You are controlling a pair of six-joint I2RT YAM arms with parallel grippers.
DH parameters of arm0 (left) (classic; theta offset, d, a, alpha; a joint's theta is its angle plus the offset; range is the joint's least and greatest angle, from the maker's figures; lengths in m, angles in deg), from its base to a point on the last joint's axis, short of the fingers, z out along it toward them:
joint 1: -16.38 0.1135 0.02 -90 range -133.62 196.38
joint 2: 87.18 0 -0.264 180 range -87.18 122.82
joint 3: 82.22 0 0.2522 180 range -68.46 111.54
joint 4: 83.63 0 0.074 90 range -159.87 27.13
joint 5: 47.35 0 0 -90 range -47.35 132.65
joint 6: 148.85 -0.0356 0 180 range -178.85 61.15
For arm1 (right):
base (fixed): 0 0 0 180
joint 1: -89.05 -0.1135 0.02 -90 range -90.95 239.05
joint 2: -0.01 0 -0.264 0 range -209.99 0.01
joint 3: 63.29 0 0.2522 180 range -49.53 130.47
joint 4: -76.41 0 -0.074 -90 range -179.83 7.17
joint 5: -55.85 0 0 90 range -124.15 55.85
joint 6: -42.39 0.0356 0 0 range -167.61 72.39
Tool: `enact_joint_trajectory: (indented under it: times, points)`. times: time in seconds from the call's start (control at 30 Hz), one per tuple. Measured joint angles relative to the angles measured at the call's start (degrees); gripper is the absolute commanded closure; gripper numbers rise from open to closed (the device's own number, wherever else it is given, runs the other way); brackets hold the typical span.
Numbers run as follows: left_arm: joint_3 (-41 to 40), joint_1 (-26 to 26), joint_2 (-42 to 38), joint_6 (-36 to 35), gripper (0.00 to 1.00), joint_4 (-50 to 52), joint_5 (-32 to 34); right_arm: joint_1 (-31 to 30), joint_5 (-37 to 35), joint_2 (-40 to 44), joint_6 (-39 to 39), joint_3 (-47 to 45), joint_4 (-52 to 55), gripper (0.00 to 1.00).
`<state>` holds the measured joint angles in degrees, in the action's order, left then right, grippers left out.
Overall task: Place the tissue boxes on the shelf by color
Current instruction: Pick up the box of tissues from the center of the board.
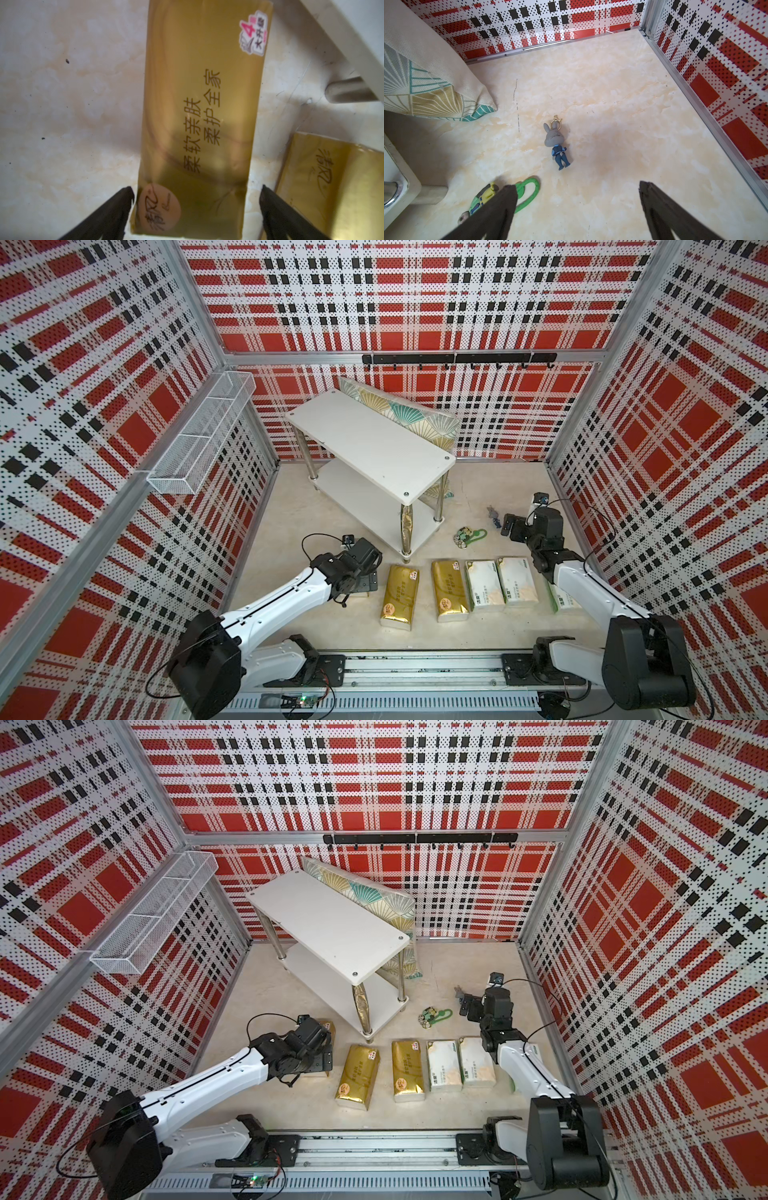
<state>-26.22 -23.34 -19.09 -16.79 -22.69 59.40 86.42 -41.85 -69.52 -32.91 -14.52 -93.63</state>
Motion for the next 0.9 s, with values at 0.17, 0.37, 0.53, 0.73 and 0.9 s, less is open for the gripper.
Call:
enact_joint_trajectory:
  times: [0.17, 0.37, 0.53, 0.73, 0.9]
  points:
    - [0.0, 0.0, 0.9, 0.1, 0.01, 0.0, 0.0, 0.0, 0.0, 0.0, 0.0, 0.0, -0.6, 0.0]
    - [0.0, 0.1, 3.2, -0.4, 0.01, -0.2, -0.1, 0.0, 0.0, 0.0, 0.0, 0.0, -0.8, 0.0]
    - [0.0, 0.4, 4.9, -1.0, 0.01, -0.8, -0.7, 0.0, 0.0, 0.0, 0.0, 0.0, -0.8, 0.0]
    - [0.0, 0.4, 6.6, -1.2, 0.01, -2.1, -1.0, -0.3, 0.0, 0.0, 0.0, 0.0, -0.8, 0.0]
    - [0.0, 0.4, 7.5, -1.1, 0.01, -2.8, -0.9, -0.5, 0.0, 0.0, 0.0, 0.0, -0.8, 0.0]
